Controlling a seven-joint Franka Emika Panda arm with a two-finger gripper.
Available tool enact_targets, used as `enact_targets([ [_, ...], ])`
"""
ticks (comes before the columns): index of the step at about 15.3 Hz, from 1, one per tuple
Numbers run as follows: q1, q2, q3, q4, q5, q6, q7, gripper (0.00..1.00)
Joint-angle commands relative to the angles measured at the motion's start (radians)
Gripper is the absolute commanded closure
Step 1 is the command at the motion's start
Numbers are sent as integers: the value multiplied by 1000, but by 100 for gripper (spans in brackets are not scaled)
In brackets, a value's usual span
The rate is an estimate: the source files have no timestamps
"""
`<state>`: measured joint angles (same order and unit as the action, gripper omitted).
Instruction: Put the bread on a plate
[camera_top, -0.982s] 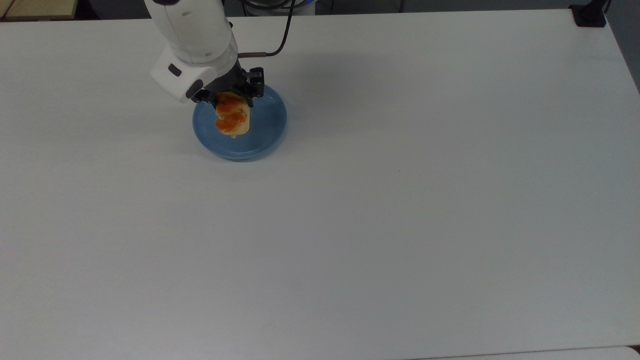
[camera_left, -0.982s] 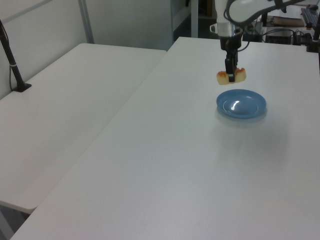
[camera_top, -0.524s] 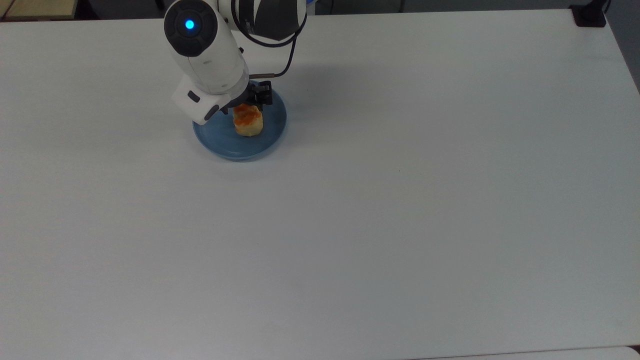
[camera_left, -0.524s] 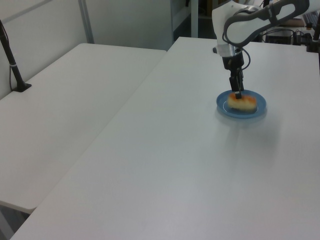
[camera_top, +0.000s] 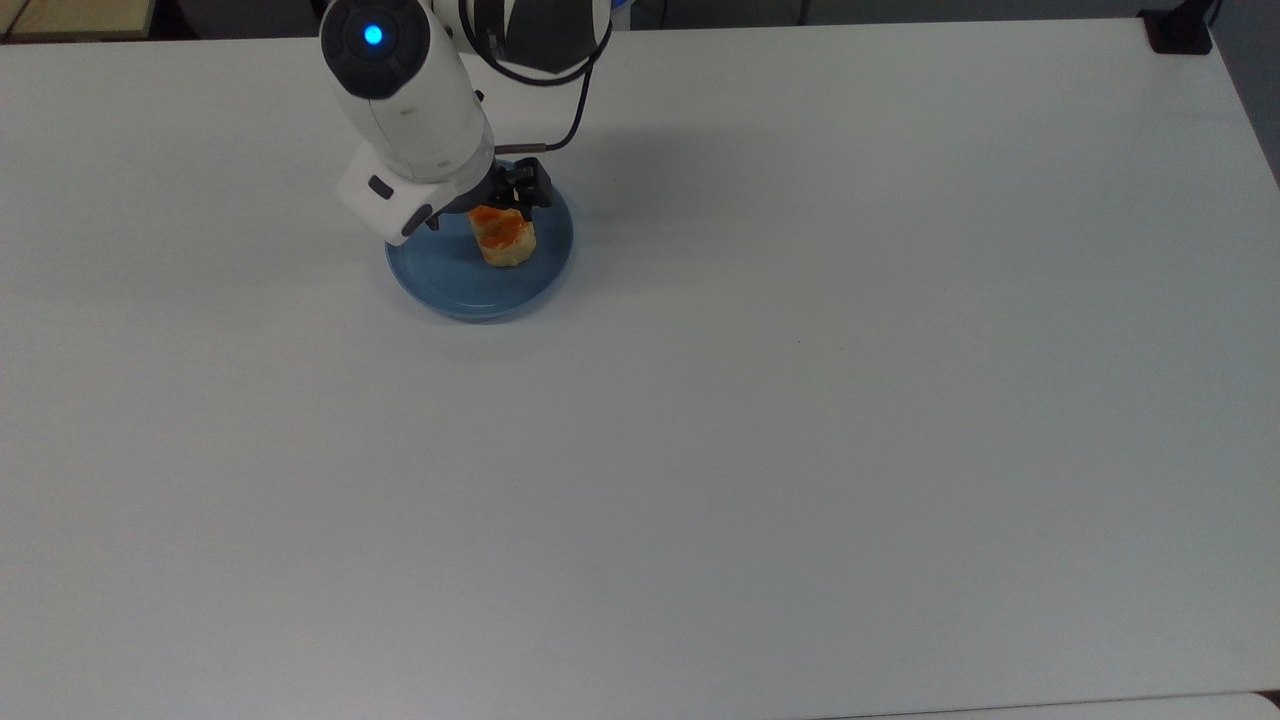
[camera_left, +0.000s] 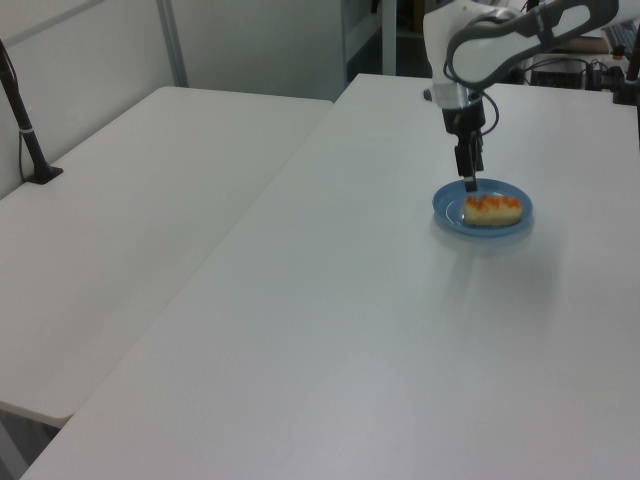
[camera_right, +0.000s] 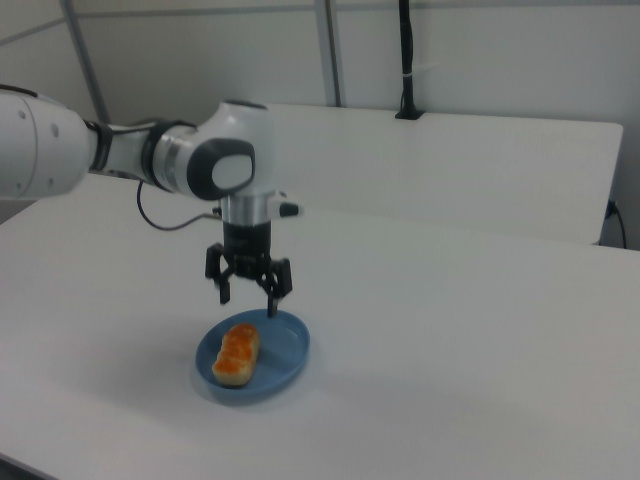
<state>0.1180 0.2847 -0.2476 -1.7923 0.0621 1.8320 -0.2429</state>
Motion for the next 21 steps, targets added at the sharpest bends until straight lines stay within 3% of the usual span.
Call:
enact_targets([
  [1, -3, -79, 2, 82, -13, 13, 114, 0],
  [3, -23, -104, 2, 128, -11, 12, 125, 0],
  [12, -26, -248, 31, 134, -27, -46, 166, 0],
  [16, -75, -266, 120, 134, -71, -106, 217, 0],
  [21, -100, -269, 120, 136, -61, -106, 214, 0],
])
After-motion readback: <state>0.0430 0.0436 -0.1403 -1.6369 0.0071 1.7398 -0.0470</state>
